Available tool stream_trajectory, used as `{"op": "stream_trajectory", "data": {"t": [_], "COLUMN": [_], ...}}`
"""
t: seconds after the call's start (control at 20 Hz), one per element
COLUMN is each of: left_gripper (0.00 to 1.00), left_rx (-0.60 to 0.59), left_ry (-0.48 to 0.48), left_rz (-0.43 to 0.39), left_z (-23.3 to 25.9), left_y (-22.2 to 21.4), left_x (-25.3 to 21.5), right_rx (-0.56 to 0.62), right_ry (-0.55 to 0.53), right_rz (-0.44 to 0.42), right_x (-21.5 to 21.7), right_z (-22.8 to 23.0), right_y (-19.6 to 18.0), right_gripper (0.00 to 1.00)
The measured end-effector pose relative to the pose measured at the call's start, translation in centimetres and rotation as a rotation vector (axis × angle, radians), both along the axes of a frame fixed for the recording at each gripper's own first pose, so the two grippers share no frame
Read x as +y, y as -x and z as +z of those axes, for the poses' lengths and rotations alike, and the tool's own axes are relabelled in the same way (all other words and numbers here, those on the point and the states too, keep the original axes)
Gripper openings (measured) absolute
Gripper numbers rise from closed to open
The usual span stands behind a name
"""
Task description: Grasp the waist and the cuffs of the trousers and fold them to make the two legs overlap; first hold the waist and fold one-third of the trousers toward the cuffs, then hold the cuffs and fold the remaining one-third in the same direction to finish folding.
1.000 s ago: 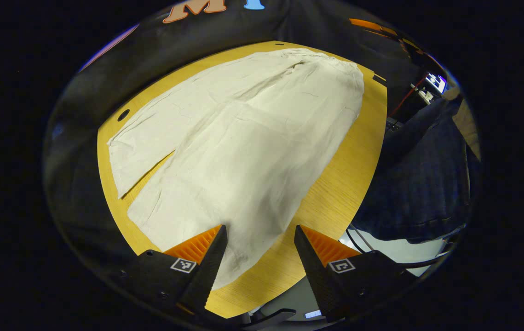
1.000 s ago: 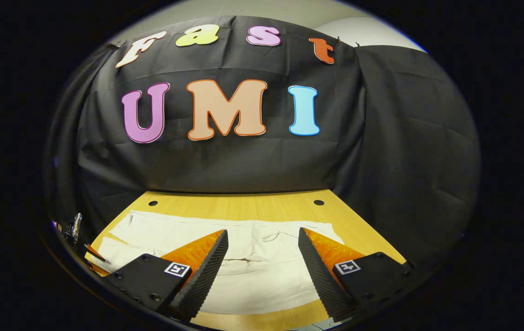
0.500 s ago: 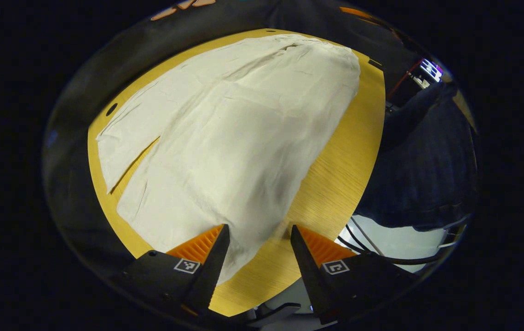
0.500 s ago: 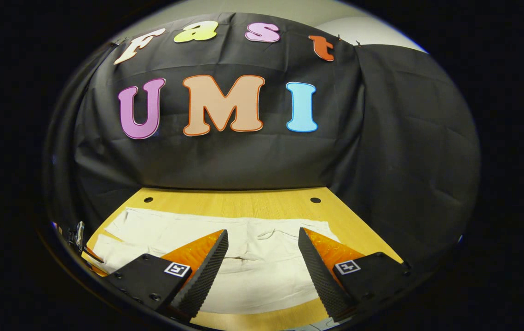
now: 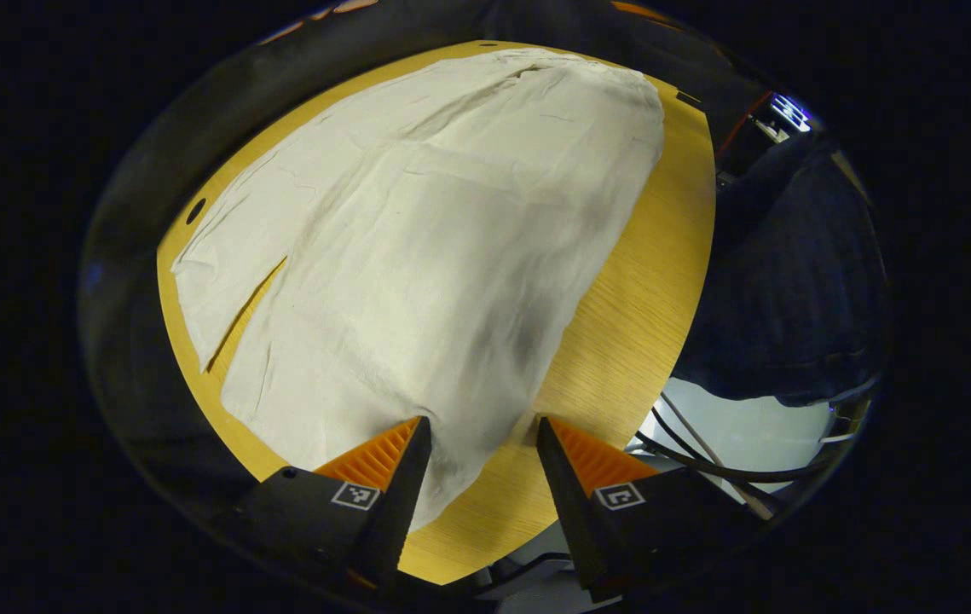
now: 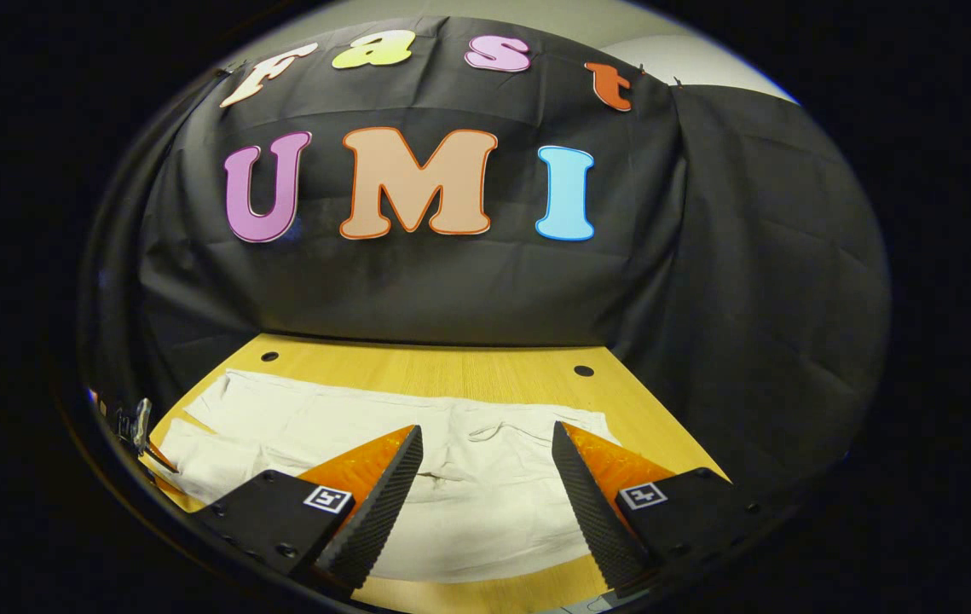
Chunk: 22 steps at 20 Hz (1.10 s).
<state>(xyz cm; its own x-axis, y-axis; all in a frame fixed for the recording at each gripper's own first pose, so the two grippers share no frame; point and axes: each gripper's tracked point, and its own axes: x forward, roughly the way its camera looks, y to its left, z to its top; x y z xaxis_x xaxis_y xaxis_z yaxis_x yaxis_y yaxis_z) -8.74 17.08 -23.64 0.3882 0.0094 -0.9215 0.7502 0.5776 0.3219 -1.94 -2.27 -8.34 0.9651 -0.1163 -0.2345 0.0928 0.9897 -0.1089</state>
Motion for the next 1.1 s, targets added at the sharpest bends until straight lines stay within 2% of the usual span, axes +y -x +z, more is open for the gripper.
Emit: {"op": "stream_trajectory", "data": {"t": [0.2, 0.3, 0.4, 0.45, 0.55, 0.7, 0.75, 0.85, 0.95, 1.1], "left_gripper": [0.71, 0.61, 0.45, 0.3, 0.24, 0.24, 0.14, 0.03, 0.02, 0.02], "left_rx": [0.023, 0.034, 0.018, 0.013, 0.007, -0.014, -0.026, -0.04, -0.042, -0.029], "left_ry": [-0.041, -0.06, -0.069, -0.077, -0.09, -0.086, -0.092, -0.1, -0.107, -0.103], "left_rz": [0.021, 0.054, 0.074, 0.076, 0.057, 0.062, 0.073, 0.064, 0.062, 0.115], "left_z": [0.0, 0.1, 0.3, 0.3, 0.2, 0.3, 0.4, 0.4, 0.3, 0.3], "left_y": [-0.5, -0.9, -1.5, -1.5, -1.6, -2.0, -2.2, -2.4, -2.4, -2.5], "left_x": [0.0, 0.2, 0.1, 0.2, 0.2, 0.2, 0.3, 0.1, 0.1, 0.3], "right_rx": [0.042, 0.064, 0.088, 0.1, 0.132, 0.196, 0.222, 0.265, 0.321, 0.404], "right_ry": [0.001, 0.026, 0.058, 0.076, 0.114, 0.204, 0.232, 0.268, 0.314, 0.414], "right_rz": [0.031, 0.052, 0.075, 0.086, 0.108, 0.161, 0.19, 0.249, 0.292, 0.373], "right_x": [-0.8, -1.7, -2.6, -3.2, -4.3, -6.2, -6.5, -7.2, -8.3, -10.1], "right_z": [-1.5, -2.2, -2.8, -3.1, -4.0, -6.3, -7.1, -9.1, -11.0, -13.8], "right_y": [-0.7, -0.9, -0.8, -0.8, -0.8, -0.7, -0.5, -0.2, 0.0, 0.6], "right_gripper": [0.98, 0.98, 0.98, 0.98, 0.98, 0.98, 0.98, 0.97, 0.96, 0.98]}}
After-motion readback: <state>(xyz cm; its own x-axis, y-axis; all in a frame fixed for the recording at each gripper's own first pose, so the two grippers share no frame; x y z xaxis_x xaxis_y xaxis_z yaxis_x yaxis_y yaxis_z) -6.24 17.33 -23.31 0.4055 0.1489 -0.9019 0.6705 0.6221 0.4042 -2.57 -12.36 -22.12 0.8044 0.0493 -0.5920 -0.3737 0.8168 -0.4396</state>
